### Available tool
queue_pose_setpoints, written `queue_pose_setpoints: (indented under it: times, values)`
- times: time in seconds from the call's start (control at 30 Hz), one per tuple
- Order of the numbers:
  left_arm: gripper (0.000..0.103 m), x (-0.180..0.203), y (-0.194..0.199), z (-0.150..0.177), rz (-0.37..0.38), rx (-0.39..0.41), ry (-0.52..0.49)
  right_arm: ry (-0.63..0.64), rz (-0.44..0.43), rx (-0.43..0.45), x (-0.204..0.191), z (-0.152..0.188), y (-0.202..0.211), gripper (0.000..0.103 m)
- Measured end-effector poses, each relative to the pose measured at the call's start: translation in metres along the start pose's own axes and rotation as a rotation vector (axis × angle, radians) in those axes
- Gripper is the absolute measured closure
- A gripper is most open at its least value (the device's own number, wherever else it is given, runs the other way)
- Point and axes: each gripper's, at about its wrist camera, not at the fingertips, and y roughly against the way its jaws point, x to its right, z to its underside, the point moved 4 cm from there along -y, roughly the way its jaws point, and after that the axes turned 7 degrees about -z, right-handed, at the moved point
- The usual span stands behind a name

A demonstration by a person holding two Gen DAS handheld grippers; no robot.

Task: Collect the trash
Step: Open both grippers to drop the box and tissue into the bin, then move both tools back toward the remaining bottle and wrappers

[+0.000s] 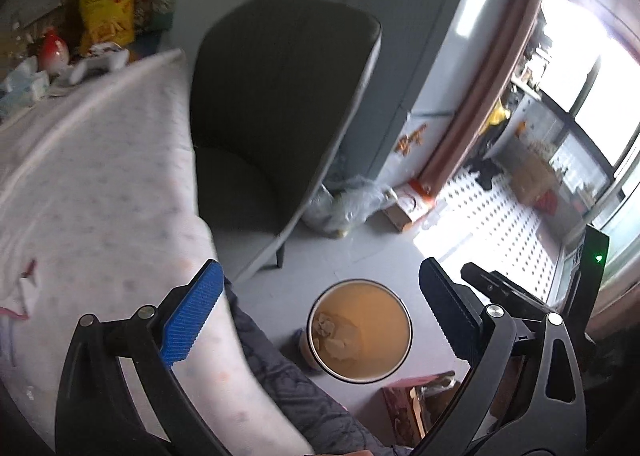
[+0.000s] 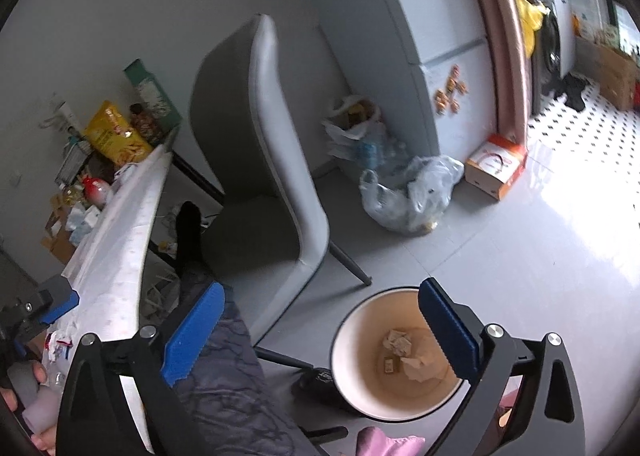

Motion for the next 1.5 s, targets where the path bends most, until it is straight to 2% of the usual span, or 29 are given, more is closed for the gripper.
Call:
queue_pose_setpoints:
  times: [0.2,0.4,0.67,0.87,1.03,1.5]
  values:
    - [0.006,-0.034,0.039,-0.002,-0.021,0.107,0.064,0.064,-0.024,0.009,-0.048,-0.002,0.004,0.008]
    - [0.006,-0.074,0.068,0.0,-0.055,0.168,0.124,0.127,-0.068,0.034,-0.093,0.0,0.011,0.008]
    - [0.006,-0.129,0.099,0.012,-0.102,0.223,0.215,0.197,-0.151,-0.01,-0.152,0.013,0.001,0.008]
    - [0.006,-0.172,0.116,0.031,-0.132,0.229,0.287,0.253,-0.243,-0.059,-0.193,0.026,-0.008,0.008]
    - [0.006,-0.208,0.129,0.05,-0.165,0.233,0.345,0.298,-0.285,-0.091,-0.225,0.039,-0.019,0.008]
    - [0.006,-0.284,0.151,0.108,-0.253,0.207,0.453,0.388,-0.351,-0.151,-0.287,0.061,-0.041,0.008]
